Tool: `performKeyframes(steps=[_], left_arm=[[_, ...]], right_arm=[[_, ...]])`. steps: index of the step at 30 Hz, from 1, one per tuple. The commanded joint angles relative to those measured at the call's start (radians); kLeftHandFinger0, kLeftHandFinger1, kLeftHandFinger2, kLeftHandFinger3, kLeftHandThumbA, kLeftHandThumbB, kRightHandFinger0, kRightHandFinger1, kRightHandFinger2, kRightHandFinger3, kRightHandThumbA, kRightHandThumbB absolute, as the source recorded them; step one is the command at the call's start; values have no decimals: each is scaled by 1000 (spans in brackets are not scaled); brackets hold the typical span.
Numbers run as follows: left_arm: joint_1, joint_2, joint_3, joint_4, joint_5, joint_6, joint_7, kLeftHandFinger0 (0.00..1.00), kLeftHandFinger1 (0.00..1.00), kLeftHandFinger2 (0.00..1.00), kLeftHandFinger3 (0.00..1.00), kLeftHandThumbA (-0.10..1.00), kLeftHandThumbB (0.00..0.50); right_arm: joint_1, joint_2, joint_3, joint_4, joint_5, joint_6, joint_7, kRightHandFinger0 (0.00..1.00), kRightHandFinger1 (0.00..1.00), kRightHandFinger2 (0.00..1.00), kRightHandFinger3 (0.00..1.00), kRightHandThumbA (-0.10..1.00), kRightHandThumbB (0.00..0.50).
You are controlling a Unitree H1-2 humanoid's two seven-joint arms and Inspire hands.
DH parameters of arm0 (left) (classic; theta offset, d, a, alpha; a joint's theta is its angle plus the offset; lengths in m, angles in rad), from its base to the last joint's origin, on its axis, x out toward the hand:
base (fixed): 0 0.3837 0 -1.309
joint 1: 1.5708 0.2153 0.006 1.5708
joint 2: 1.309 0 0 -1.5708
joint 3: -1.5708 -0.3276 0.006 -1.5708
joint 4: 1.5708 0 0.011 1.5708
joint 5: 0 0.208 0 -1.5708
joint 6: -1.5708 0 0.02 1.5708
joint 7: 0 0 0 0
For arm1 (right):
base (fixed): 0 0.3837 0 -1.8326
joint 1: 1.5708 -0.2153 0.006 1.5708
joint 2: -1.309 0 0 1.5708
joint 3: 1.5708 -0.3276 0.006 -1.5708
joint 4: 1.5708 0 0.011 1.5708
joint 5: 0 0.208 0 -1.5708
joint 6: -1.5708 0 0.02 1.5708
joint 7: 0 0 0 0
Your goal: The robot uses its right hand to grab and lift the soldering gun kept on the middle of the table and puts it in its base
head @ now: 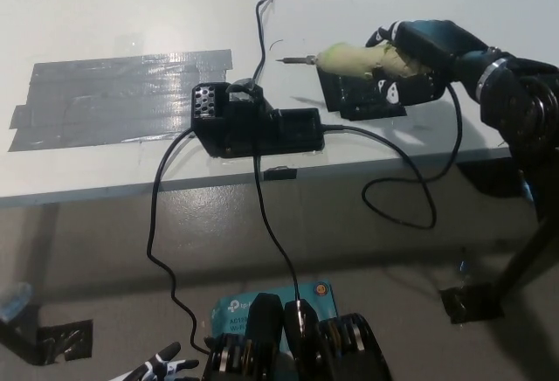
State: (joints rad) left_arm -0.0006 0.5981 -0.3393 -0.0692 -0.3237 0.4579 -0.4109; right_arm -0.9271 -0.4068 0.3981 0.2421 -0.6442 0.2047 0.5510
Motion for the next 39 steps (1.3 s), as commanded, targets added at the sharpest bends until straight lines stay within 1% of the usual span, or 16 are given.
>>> performKeyframes(steps=[1, 3, 5, 7, 12, 14, 17, 18, 24, 25, 27, 29, 32, 36, 37, 39], left_arm=[[0, 12, 5, -22, 0, 12, 5, 1000, 1000, 1000, 1000, 1000, 389], [3, 17, 4, -31, 0, 12, 14, 1000, 1000, 1000, 1000, 1000, 378], [2, 16, 3, -24, -18, 12, 15, 1000, 1000, 1000, 1000, 1000, 387], [3, 15, 6, -29, 2, 12, 10, 1000, 1000, 1000, 1000, 1000, 370], [2, 18, 1, -28, -7, 12, 14, 1000, 1000, 1000, 1000, 1000, 383], [2, 15, 5, -26, -4, 12, 9, 1000, 1000, 1000, 1000, 1000, 381], [-3, 21, 1, -27, -17, 12, 13, 1000, 1000, 1000, 1000, 1000, 385], [-4, 22, 1, -32, 0, 12, 11, 1000, 1000, 1000, 1000, 1000, 372], [-11, 27, -4, -28, -14, 12, 10, 1000, 1000, 1000, 1000, 1000, 398], [-14, 27, -6, -23, -16, 12, 9, 1000, 1000, 1000, 1000, 1000, 396], [-17, 27, -7, -23, -14, 12, 8, 1000, 1000, 1000, 1000, 1000, 402], [-17, 28, -8, -26, -14, 12, 9, 1000, 1000, 1000, 1000, 1000, 400], [-18, 24, -5, -18, -22, 12, 10, 1000, 1000, 1000, 1000, 1000, 408], [-24, 20, -3, -15, -14, 12, 4, 1000, 1000, 1000, 1000, 1000, 396], [-27, 19, -3, -6, -22, 12, -1, 1000, 1000, 1000, 1000, 1000, 418], [-31, 20, -9, -7, -10, 12, -3, 1000, 1000, 1000, 1000, 1000, 425]], right_arm=[[-36, -4, -10, -57, -4, -1, -8, 0, 143, 489, 271, -100, 176], [-33, -2, -8, -67, -2, 5, 0, 0, 137, 476, 257, -100, 176], [-27, -5, -10, -79, 7, 9, 10, 0, 141, 477, 257, -100, 176], [-16, -5, -12, -86, 13, 4, 10, 0, 156, 487, 259, -100, 183], [-3, -1, -17, -88, 29, -21, 1, 0, 153, 475, 238, -100, 194], [1, 1, -18, -95, 35, -7, 14, 0, 149, 470, 233, -100, 184], [5, 1, -22, -94, 51, -24, 11, 0, 181, 528, 290, -100, 196], [9, -2, -19, -100, 50, -17, 19, 0, 194, 537, 313, -100, 177], [28, -9, -12, -102, 52, -31, 15, 0, 168, 492, 285, -100, 153], [30, -8, -11, -99, 56, -31, 18, 0, 151, 454, 248, -100, 132], [30, -6, -12, -94, 62, -41, 12, 0, 122, 417, 204, -100, 125], [25, -4, -10, -92, 66, -40, 16, 0, 118, 418, 198, -100, 130], [20, 2, -11, -94, 71, -30, 21, 0, 110, 414, 192, -100, 108], [22, 0, -12, -87, 70, -41, 11, 0, 71, 372, 165, -100, 109], [26, -2, -10, -90, 67, -41, 12, 0, 62, 370, 165, -100, 118], [33, -4, -11, -92, 68, -35, 15, 0, 62, 372, 167, -100, 129]])
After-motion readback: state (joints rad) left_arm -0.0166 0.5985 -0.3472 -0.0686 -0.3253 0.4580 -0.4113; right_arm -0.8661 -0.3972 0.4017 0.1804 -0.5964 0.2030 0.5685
